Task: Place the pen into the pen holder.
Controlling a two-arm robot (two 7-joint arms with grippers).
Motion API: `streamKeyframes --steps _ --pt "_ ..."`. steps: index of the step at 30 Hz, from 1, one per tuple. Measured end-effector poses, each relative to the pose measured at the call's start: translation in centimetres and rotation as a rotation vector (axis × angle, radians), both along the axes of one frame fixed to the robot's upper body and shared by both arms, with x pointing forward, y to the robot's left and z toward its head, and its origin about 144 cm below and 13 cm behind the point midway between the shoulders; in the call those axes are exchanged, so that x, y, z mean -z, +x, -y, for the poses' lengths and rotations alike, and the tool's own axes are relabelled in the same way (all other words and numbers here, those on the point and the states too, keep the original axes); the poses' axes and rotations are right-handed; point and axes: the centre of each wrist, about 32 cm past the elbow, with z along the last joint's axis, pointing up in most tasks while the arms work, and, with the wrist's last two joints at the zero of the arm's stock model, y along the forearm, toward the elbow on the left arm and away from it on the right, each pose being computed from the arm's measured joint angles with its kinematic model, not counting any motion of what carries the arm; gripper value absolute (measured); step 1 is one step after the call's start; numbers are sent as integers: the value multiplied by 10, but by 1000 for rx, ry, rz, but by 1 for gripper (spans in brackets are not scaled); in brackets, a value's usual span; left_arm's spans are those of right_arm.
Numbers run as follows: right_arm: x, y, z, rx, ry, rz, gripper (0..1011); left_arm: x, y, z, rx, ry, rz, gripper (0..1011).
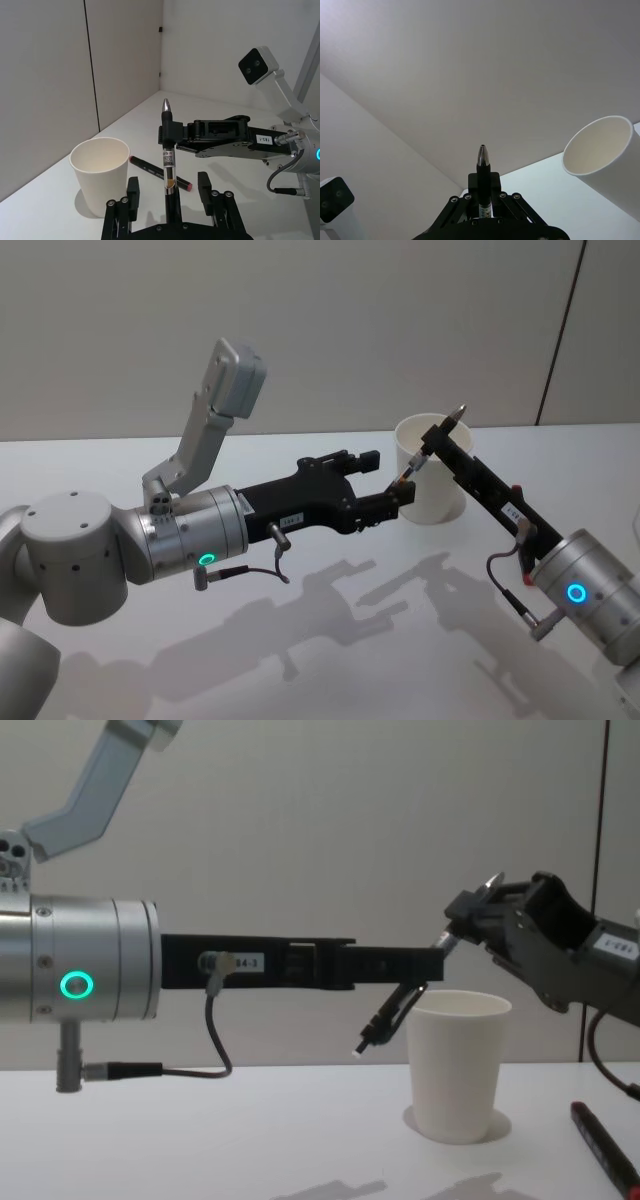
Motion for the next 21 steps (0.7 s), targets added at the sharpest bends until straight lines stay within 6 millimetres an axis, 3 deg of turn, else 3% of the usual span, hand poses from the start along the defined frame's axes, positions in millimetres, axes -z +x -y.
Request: streamKeyframes --steps 9,12,21 --pt "0 0 0 0 0 1 123 0 0 0 0 0 0 958" --pt "0 0 1 2 -3 5 123 0 0 0 0 0 0 1001" --pt "-2 0 8 31 -46 44 123 0 0 0 0 0 0 1001"
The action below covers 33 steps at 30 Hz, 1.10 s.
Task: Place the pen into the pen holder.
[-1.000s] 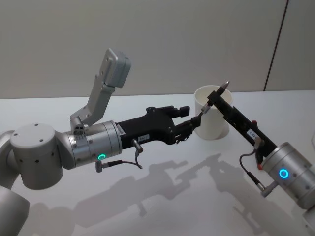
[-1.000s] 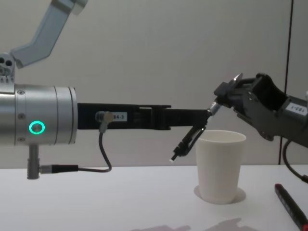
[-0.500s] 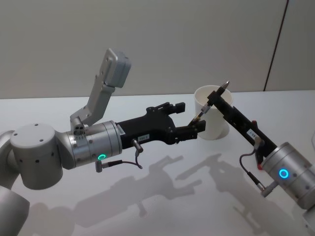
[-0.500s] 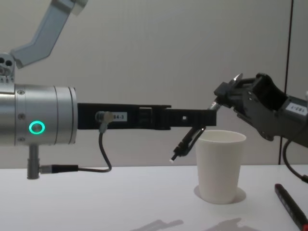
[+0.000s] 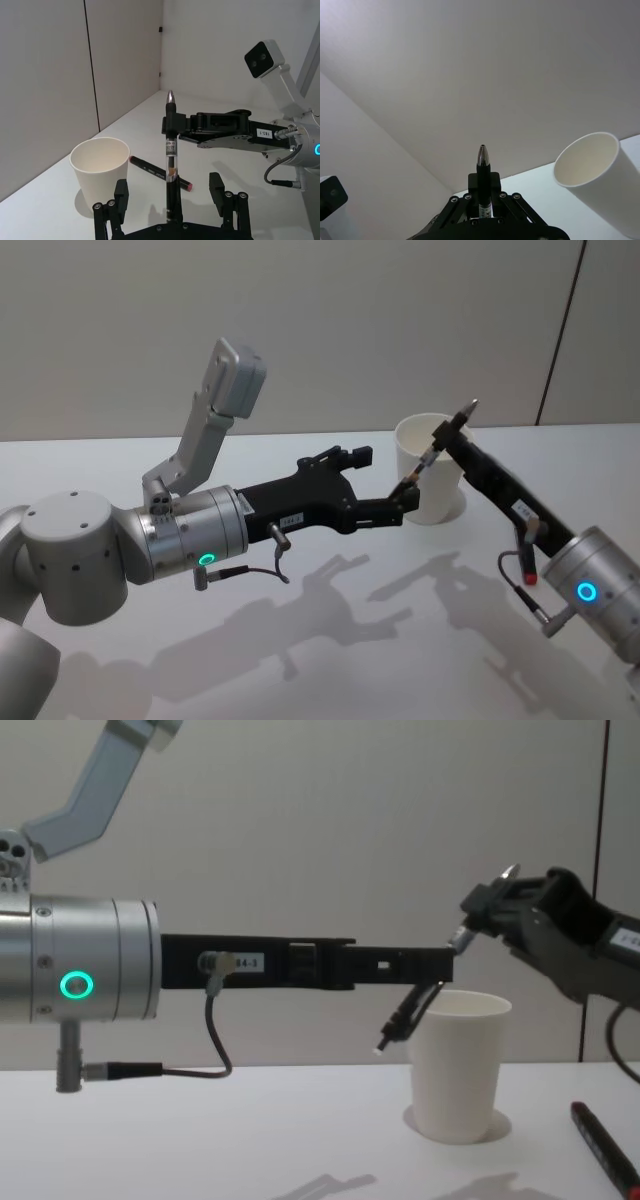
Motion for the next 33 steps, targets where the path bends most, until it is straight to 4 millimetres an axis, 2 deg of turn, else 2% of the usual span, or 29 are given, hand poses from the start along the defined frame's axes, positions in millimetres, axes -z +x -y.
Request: streamKeyframes --steps 16,33 --pt "-6 -2 27 146 -155 118 123 0 0 0 0 0 0 1001" --pt "-21 18 30 220 -353 359 123 0 0 0 0 0 0 1001"
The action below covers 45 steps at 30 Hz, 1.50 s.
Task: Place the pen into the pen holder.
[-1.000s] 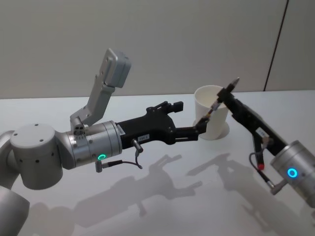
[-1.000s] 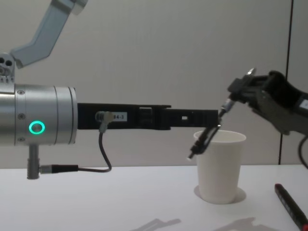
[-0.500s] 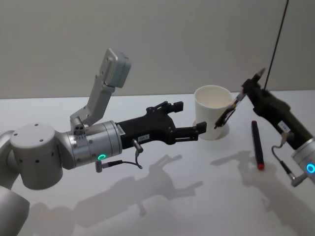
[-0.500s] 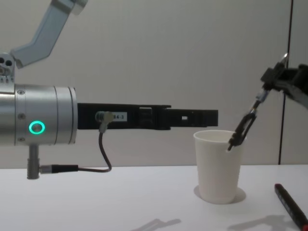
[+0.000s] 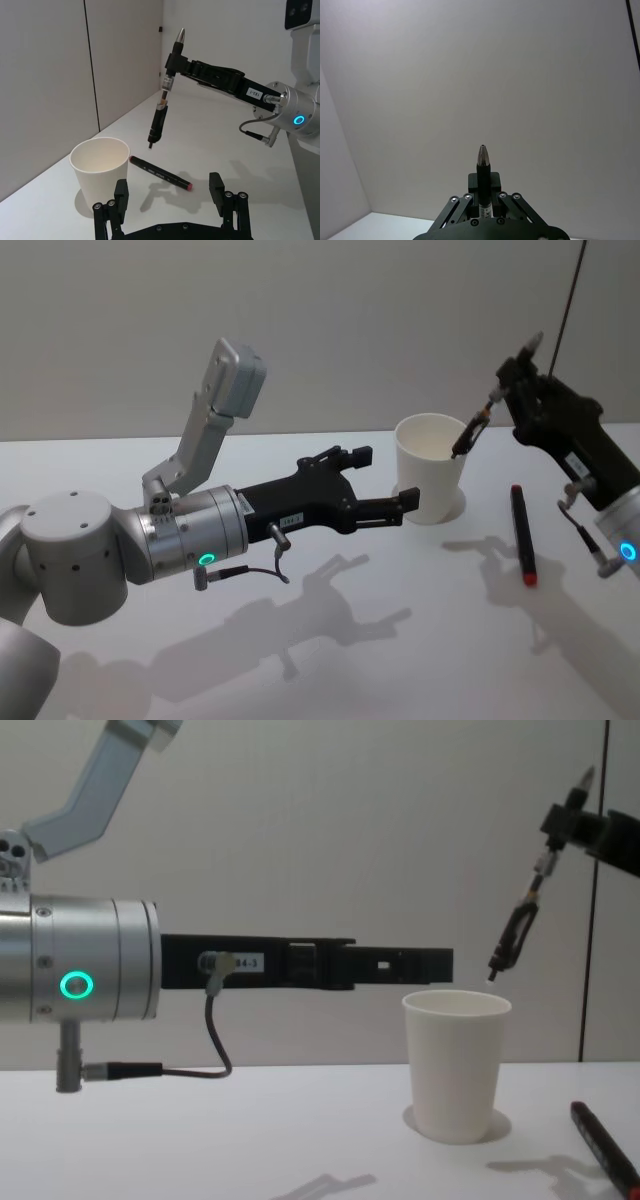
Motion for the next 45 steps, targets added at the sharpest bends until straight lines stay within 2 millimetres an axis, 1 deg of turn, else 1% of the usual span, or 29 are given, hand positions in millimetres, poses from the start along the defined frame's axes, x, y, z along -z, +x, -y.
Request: streamKeyframes --steps 12,22,33,45 --pt "-7 21 -10 57 -176 102 123 0 0 0 0 0 0 1001" --pt "-2 41 -20 102 -292 118 123 0 0 0 0 0 0 1001" --pt "6 61 -35 96 -341 97 123 0 0 0 0 0 0 1001" --pt "12 73 -45 79 -344 59 123 0 0 0 0 0 0 1001"
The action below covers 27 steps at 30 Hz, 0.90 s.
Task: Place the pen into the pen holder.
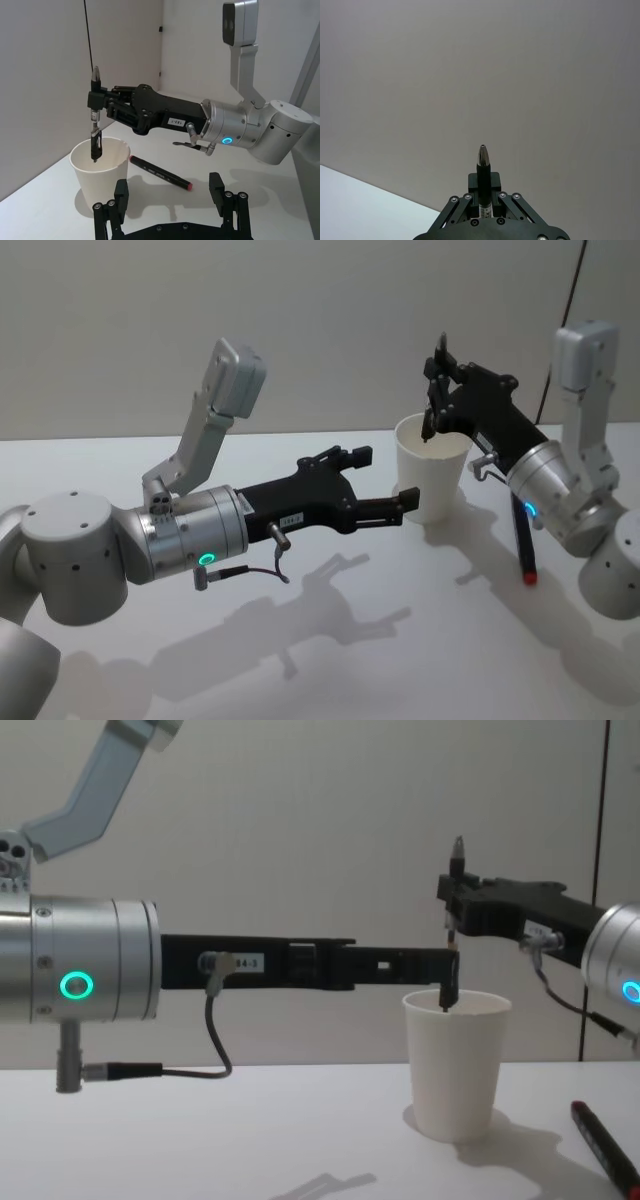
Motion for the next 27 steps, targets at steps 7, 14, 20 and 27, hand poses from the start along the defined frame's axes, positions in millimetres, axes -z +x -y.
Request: streamKeyframes --steps 7,14,20,27 --pt "2 3 -3 -3 0 -13 254 0 0 0 0 0 0 1001" --pt "3 5 -5 -5 0 -19 465 0 0 0 0 0 0 1001" --pt "4 6 -6 -6 0 -23 669 0 0 0 0 0 0 1001" --pt "4 7 -7 -7 -1 -25 861 0 0 0 0 0 0 1001"
